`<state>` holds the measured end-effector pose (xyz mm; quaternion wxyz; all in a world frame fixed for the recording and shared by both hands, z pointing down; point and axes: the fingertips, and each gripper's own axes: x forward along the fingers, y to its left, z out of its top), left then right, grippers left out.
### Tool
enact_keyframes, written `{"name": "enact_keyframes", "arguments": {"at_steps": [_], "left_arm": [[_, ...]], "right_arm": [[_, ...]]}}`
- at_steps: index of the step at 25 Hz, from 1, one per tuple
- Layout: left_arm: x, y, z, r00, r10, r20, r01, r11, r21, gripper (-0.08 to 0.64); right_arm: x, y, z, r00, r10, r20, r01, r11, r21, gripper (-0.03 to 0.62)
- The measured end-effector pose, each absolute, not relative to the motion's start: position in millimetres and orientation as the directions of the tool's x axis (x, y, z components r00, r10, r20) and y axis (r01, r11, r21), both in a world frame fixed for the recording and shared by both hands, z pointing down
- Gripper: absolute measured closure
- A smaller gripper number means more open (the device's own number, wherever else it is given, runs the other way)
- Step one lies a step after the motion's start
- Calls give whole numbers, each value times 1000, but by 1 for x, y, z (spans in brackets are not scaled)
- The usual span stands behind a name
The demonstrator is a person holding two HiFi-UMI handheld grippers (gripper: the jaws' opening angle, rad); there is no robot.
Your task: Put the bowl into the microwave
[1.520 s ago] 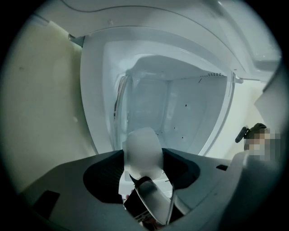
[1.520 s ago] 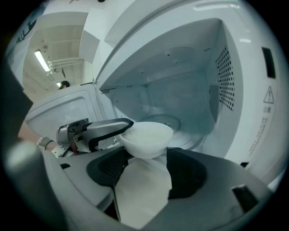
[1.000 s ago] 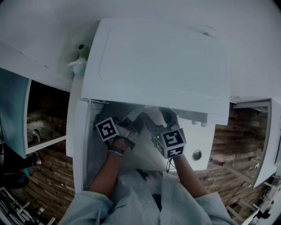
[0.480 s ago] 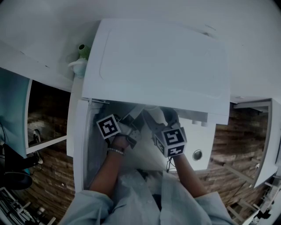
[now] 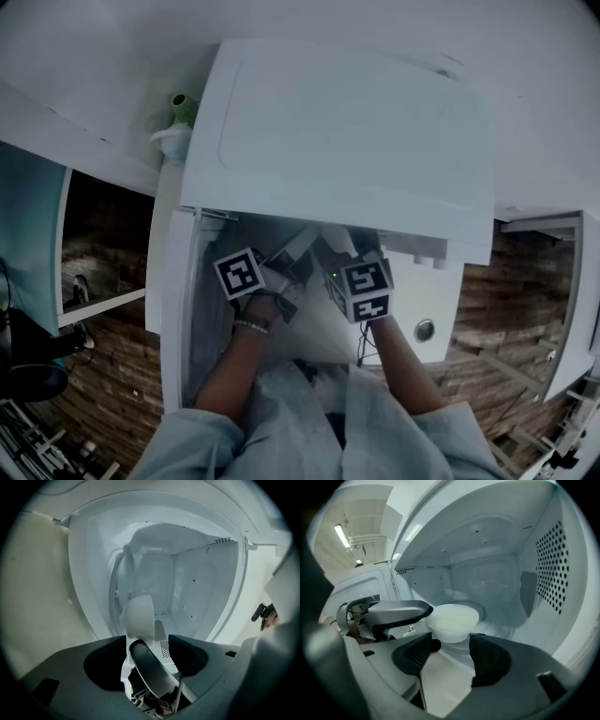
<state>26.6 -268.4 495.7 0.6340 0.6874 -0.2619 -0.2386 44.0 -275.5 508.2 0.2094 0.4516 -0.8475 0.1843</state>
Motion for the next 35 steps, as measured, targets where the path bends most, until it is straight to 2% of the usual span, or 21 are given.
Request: {"name": "enact_keyframes", "arguments": {"at_steps": [17,22,23,26,29,32,33,35], "left_arm": [[20,-243,485,750,-661,-16,-41,-70,997,287],[16,-239,478,744,-668,-37,-38,-97,995,288],[15,-239,478,743,-668,-38,-39,-100,994,318],[16,-236,475,748,-662,-50,-28,-107,994,321],[19,-232,465,751,-653,-94,2,-141,990,362],[24,-228,457,764,-638,-92,-35,-184,982,403],[26,-227,454,768,-634,-88,-54,-202,978,421],[29,-224,449,772,-631,-74,-103,-240,965,505]], "right_arm": [[43,-319,514,-470,-704,532,-861,499,-100,333],[41,-313,512,-480,-701,527,-864,482,-146,334],[41,-311,511,-484,-701,524,-863,484,-148,335],[47,-303,505,-481,-716,506,-867,472,-158,350],[58,-292,498,-466,-738,488,-878,452,-154,402],[66,-279,493,-461,-746,481,-883,441,-162,430],[69,-274,491,-459,-749,478,-884,435,-168,441],[75,-267,486,-451,-761,467,-890,422,-172,506]]}}
